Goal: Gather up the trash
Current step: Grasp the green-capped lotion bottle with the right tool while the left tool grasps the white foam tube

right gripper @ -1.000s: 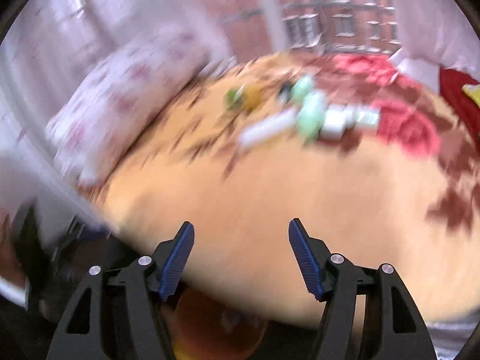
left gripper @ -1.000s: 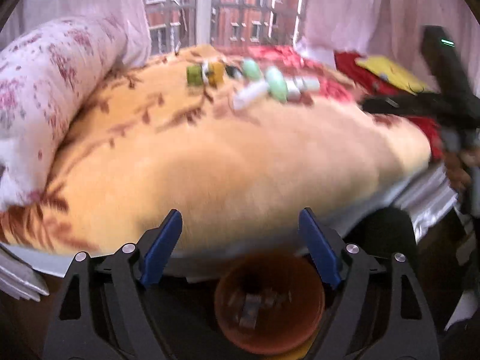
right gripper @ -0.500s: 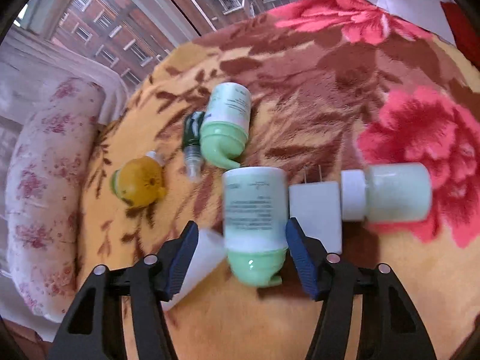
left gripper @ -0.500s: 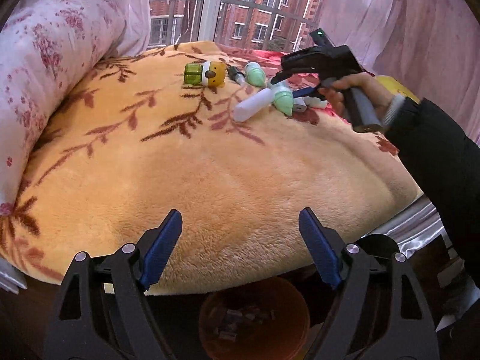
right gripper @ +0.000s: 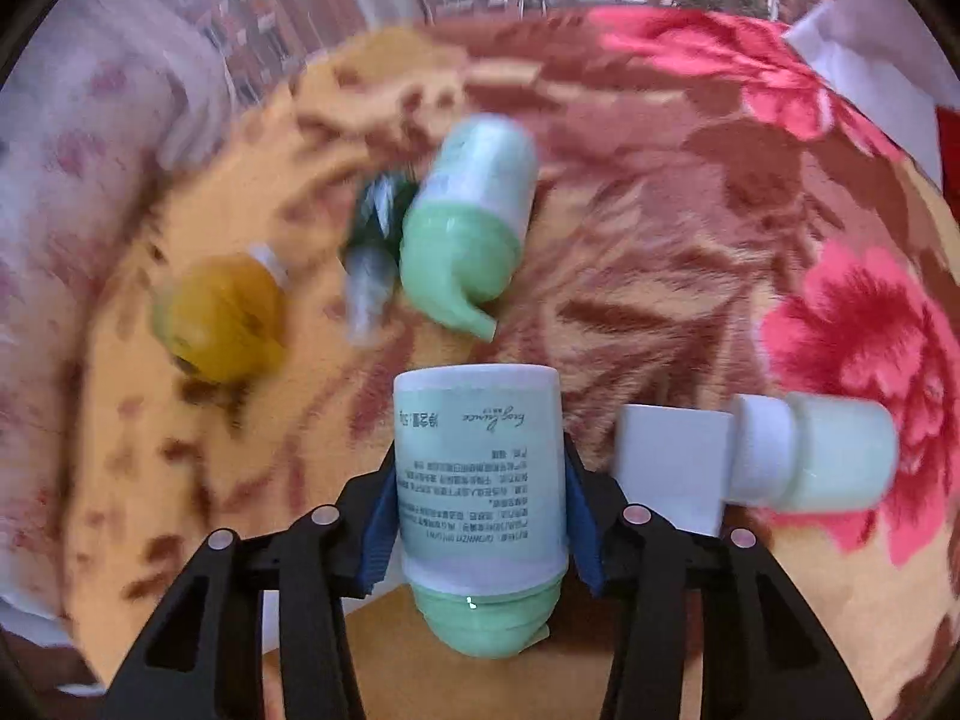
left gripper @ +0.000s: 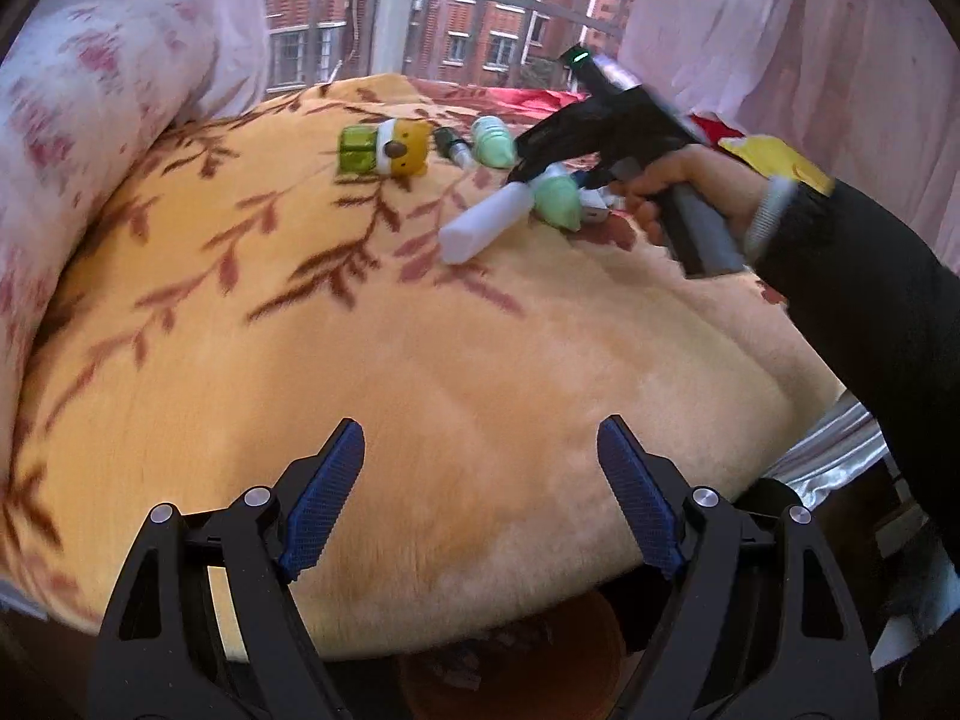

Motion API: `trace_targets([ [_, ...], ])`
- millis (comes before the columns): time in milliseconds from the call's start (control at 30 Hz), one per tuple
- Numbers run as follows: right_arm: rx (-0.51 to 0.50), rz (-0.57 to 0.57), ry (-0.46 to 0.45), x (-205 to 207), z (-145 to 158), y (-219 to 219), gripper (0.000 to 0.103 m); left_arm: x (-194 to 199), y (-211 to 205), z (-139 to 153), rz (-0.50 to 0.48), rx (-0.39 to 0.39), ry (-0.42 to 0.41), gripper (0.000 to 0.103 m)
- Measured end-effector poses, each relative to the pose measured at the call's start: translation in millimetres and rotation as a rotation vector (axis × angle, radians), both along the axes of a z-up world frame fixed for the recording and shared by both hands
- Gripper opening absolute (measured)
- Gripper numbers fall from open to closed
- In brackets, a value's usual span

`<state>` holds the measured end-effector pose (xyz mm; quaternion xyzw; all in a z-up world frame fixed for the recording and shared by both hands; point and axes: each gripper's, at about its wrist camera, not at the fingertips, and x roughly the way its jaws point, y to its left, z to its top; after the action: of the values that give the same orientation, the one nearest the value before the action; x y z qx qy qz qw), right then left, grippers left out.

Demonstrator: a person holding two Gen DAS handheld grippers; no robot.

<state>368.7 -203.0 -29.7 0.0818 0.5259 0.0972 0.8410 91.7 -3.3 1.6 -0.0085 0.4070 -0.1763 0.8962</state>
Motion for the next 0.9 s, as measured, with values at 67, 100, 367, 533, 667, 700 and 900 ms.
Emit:
trace_targets([
  [67,0.071,-0.008,-0.048,-15,17,-17,0.047,19,-10,6,-0.028,0.046,-0.020,0.078],
  [100,0.099,-0.013,-0.072,-26,25,-27,0.047,30,-15,8,-0.042,0.072,-0.029,0.078],
  [367,0.196,-0.026,-0.142,-124,39,-86,0.047,148,-68,-2,-0.212,0.236,-0.016,0.078],
  [533,0.246,-0.033,-0.179,-164,38,-109,0.047,205,-89,-30,-0.219,0.243,0.041,0.077],
  [667,0.258,-0.012,-0.191,-181,34,-103,0.047,221,-97,-57,-0.182,0.277,0.078,0.038],
  [700,0.260,-0.007,-0.192,-184,33,-101,0.047,219,-96,-56,-0.175,0.271,0.065,0.033],
  [900,0.279,0.008,-0.209,-195,27,-82,0.047,177,-75,-27,-0.048,0.209,0.001,0.023],
])
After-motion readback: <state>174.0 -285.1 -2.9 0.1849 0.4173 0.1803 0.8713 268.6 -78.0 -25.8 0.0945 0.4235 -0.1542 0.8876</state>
